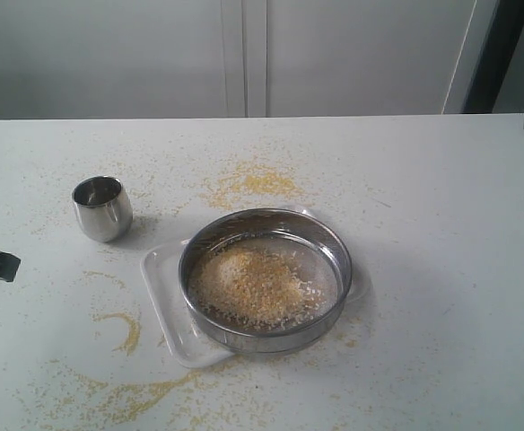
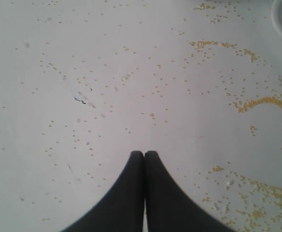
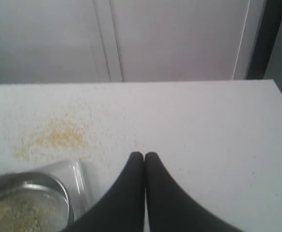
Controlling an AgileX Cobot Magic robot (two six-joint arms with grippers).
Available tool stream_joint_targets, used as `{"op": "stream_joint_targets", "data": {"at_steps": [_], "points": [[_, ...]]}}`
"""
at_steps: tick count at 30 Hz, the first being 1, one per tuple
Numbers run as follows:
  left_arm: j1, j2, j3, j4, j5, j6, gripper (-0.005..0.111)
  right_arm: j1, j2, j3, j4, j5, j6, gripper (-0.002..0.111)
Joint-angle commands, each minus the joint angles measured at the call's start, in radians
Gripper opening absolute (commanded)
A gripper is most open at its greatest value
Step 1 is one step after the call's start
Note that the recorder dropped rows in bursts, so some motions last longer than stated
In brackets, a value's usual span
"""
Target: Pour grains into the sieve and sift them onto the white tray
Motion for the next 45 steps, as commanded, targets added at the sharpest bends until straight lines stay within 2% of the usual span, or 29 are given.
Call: {"op": "stream_joint_targets", "data": {"at_steps": [1, 13, 18, 24, 29, 33, 45], "points": [[0.003, -0.01, 0.006, 0.005, 0.008, 0.0, 0.0, 0.038, 0.079, -0.07, -0.003, 0.128, -0.105, 0.0], [0.003, -0.01, 0.006, 0.005, 0.008, 0.0, 0.0, 0.248, 0.469, -0.293, -0.003, 0.368, -0.214, 0.0], [0.003, -0.01, 0.006, 0.005, 0.008, 0.0, 0.0, 0.276, 0.645, -0.415, 0.001, 0.477, -0.225, 0.0], [0.003, -0.01, 0.006, 0.005, 0.008, 0.0, 0.0, 0.276, 0.765, -0.519, 0.057, 0.542, -0.261, 0.022], [0.003, -0.01, 0.006, 0.005, 0.008, 0.0, 0.0, 0.281, 0.829, -0.567, 0.118, 0.537, -0.302, 0.051], [0.003, -0.01, 0.006, 0.005, 0.008, 0.0, 0.0, 0.283, 0.867, -0.582, 0.121, 0.516, -0.331, 0.069], [0.003, -0.01, 0.006, 0.005, 0.008, 0.0, 0.0, 0.283, 1.035, -0.693, 0.127, 0.552, -0.298, 0.069]]}}
